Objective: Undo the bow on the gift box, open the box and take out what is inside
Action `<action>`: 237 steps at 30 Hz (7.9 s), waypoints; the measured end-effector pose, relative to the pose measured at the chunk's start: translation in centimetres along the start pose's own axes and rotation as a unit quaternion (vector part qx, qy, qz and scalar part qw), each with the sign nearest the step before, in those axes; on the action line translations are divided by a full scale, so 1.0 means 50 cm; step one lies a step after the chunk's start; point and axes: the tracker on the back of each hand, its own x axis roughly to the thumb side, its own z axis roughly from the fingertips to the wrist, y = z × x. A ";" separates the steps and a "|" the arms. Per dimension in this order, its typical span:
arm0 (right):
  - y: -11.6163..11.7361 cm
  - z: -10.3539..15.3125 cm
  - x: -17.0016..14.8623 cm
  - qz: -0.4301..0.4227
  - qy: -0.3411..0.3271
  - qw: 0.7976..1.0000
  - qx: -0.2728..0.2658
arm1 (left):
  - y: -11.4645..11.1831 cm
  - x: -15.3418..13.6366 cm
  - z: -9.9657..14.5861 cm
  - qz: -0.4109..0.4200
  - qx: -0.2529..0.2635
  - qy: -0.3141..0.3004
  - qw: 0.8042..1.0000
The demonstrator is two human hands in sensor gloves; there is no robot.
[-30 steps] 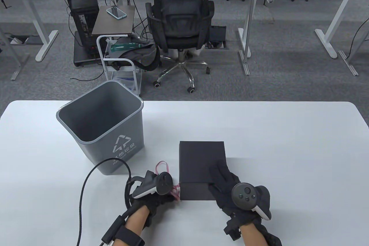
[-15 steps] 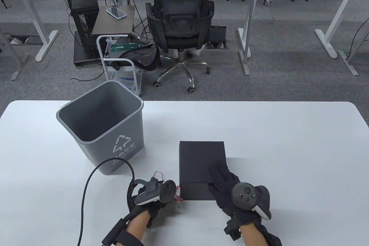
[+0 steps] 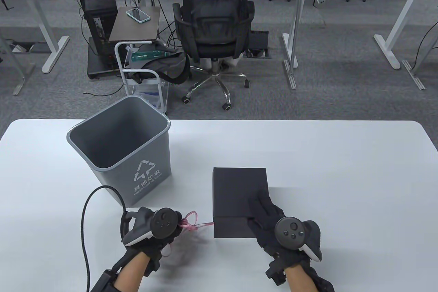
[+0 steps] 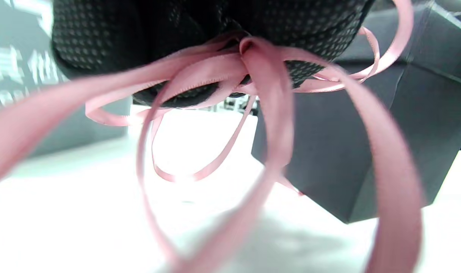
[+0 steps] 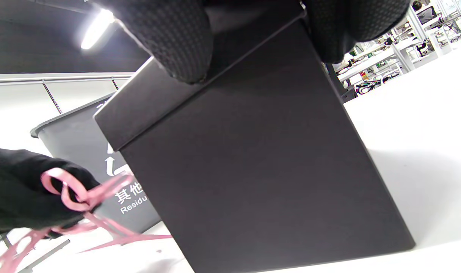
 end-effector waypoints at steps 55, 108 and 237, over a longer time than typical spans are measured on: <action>-0.001 0.000 0.000 -0.003 0.001 1.000 0.002 | 0.228 0.020 0.101 0.026 0.056 -0.012 0.998; -0.003 -0.003 -0.002 -0.008 0.006 1.000 0.011 | 0.467 -0.284 -0.142 0.213 0.039 0.357 0.909; 0.079 -0.236 0.313 0.589 -0.257 0.729 0.237 | -0.098 0.008 0.013 0.440 0.047 0.010 0.897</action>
